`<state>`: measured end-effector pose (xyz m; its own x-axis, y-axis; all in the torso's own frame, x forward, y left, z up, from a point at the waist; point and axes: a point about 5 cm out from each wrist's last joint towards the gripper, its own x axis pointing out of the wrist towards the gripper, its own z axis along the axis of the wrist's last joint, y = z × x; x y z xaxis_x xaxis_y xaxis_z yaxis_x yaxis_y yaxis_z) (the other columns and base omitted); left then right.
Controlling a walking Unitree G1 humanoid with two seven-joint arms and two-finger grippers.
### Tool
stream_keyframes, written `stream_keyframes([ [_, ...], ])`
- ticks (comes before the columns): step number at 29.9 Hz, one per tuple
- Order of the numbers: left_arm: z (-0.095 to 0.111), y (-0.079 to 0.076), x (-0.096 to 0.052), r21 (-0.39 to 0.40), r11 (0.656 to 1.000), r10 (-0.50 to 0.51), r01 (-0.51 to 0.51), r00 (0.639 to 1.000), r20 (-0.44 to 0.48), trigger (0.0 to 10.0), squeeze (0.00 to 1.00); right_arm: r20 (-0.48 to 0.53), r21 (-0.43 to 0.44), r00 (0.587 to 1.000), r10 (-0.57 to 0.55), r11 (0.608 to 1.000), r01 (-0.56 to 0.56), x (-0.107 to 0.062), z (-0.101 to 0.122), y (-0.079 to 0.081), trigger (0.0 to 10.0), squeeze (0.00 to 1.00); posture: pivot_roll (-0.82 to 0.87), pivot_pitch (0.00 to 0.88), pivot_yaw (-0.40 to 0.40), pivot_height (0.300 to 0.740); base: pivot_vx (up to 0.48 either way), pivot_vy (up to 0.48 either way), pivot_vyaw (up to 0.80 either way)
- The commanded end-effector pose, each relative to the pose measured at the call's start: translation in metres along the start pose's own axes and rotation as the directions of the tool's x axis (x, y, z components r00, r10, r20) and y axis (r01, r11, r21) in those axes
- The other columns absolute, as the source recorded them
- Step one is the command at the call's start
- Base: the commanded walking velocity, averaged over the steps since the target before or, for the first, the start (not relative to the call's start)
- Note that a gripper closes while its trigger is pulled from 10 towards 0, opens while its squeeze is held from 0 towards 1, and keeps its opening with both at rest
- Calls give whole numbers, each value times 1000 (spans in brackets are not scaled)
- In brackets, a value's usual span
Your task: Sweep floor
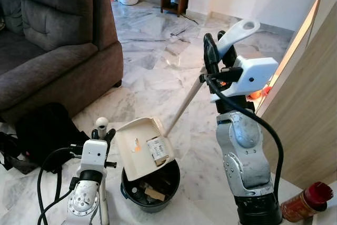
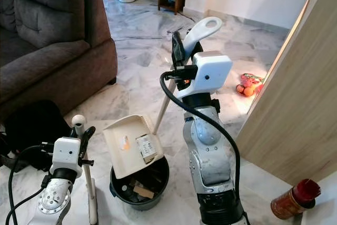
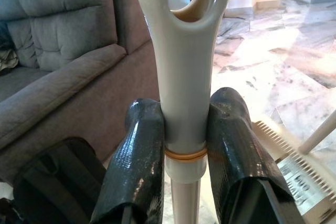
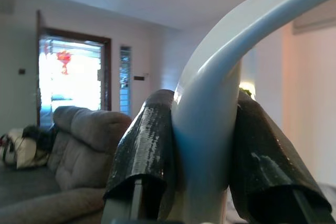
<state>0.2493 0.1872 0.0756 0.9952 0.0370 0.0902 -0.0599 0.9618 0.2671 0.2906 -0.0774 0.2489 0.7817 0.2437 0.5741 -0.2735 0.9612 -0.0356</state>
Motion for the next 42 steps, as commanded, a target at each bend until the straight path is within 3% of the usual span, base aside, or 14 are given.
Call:
stream_keyframes([
  [1,12,2,4,5,1000,2,-2,998,65,10000,0,133,-85,987,90,993,-79,1,23,11,10000,0,131,52,-9,740,0,0,0],
  [6,12,2,4,3,1000,3,-3,998,66,10000,0,135,-165,972,191,972,-168,-2,23,24,10000,0,129,57,-9,740,0,0,0],
  [13,13,2,6,-2,1000,9,-9,998,68,10000,0,142,-141,957,253,962,-234,-6,24,37,10000,0,130,73,-14,740,0,0,0],
  [31,14,3,6,-3,1000,21,-21,997,73,10000,0,204,-59,931,303,953,-297,-10,34,50,10000,0,136,85,-16,740,0,0,0],
  [36,14,3,7,-3,1000,22,-22,997,71,10000,0,235,-71,924,303,953,-295,-10,39,51,10000,0,141,91,-19,740,0,0,0],
  [42,14,3,7,-3,1000,25,-25,997,71,10000,0,224,-146,899,376,925,-351,-13,37,61,10000,0,140,91,-19,740,0,0,0],
])
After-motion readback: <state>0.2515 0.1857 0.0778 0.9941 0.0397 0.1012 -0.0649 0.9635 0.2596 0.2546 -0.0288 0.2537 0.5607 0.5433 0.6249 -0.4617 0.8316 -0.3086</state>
